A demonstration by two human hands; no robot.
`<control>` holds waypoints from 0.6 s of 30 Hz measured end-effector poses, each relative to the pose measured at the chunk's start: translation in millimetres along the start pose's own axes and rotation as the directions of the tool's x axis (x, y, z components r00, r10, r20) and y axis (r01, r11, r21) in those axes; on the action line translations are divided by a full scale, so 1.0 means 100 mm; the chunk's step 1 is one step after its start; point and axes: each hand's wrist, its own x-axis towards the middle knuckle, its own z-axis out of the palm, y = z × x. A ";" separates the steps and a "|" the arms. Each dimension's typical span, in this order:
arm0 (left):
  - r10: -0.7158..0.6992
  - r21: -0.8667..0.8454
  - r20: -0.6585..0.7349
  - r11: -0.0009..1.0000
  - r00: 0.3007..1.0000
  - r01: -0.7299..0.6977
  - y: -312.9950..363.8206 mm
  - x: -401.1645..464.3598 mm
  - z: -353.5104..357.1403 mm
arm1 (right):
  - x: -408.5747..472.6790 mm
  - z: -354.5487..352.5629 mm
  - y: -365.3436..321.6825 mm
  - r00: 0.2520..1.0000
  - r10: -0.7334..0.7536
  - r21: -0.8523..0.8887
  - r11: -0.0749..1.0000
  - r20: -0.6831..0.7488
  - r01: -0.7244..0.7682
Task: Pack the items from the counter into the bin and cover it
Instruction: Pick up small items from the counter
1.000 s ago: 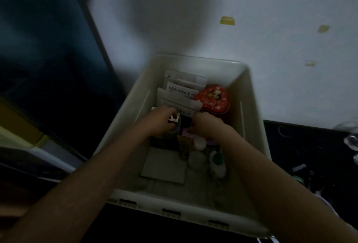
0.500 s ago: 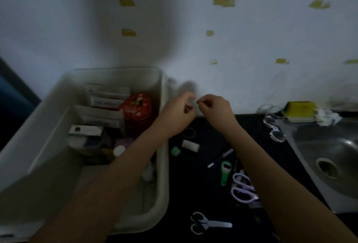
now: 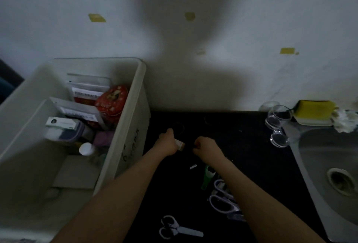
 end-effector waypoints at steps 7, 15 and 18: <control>-0.217 -0.324 -0.139 0.932 0.966 0.162 -0.32 0.19 0.16 | 0.46 0.33 -0.07 0.995 -0.094 -0.055 0.994 0.022 0.095; -0.372 -0.539 -0.066 0.794 0.926 0.280 -0.46 0.42 0.23 | 0.78 0.60 -0.15 0.984 -0.104 -0.026 0.994 0.147 0.109; -0.402 -0.614 -0.084 0.742 0.912 0.270 -0.43 0.48 0.25 | 0.79 0.61 -0.15 0.981 -0.099 -0.004 0.995 0.169 0.101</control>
